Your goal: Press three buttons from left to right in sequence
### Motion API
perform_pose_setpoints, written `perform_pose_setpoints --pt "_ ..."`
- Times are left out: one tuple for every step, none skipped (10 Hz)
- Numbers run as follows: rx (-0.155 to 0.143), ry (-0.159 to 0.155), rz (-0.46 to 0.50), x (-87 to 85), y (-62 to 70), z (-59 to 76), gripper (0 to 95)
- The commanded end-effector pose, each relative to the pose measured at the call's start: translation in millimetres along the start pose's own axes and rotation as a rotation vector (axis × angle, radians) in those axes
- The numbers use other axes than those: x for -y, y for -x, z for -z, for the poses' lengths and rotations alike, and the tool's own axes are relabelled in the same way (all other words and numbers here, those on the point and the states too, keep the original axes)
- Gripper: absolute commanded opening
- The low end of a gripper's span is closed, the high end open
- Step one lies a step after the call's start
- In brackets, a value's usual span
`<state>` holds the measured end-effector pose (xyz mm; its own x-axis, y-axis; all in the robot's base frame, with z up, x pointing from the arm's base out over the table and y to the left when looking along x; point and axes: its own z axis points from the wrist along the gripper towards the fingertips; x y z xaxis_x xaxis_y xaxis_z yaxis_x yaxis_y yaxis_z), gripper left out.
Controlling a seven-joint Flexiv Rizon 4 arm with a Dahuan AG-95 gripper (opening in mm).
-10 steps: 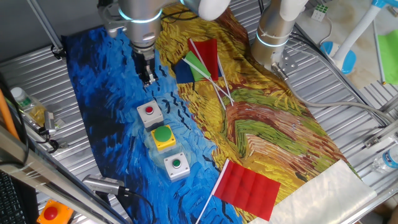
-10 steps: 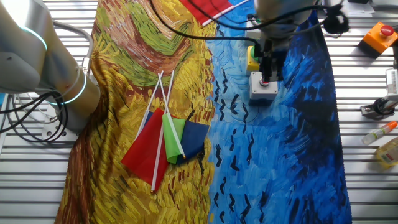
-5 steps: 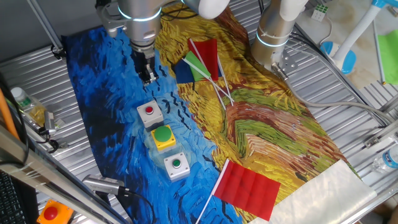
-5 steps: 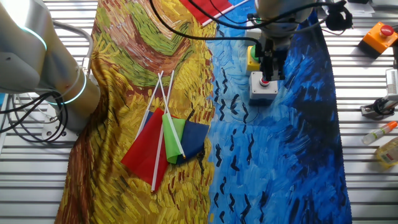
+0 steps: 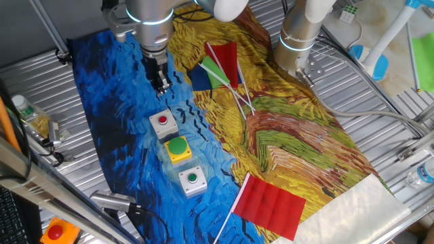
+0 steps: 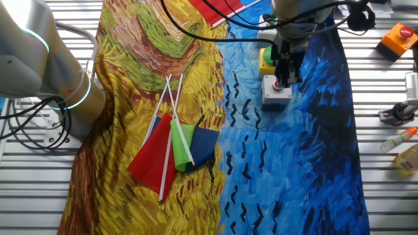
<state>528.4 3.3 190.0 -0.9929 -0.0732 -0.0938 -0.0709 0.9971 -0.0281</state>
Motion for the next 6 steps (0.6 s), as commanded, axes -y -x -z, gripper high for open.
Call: perform_pose_setpoints --pt "0.001 -0.001 -0.016 0.0 1.4 -0.8 19.0" --pt "0.008 -0.002 -0.025 -0.1 1.9 -0.9 19.0" --pt "0.014 -0.002 -0.034 0.3 3.9 -1.1 19.0" --pt "0.017 -0.003 -0.037 1.1 7.3 -1.4 19.0" --pt "0.016 -0.003 -0.036 1.6 10.7 -1.6 19.0" --pt "0.016 -0.002 -0.037 2.0 14.1 -1.8 19.0"
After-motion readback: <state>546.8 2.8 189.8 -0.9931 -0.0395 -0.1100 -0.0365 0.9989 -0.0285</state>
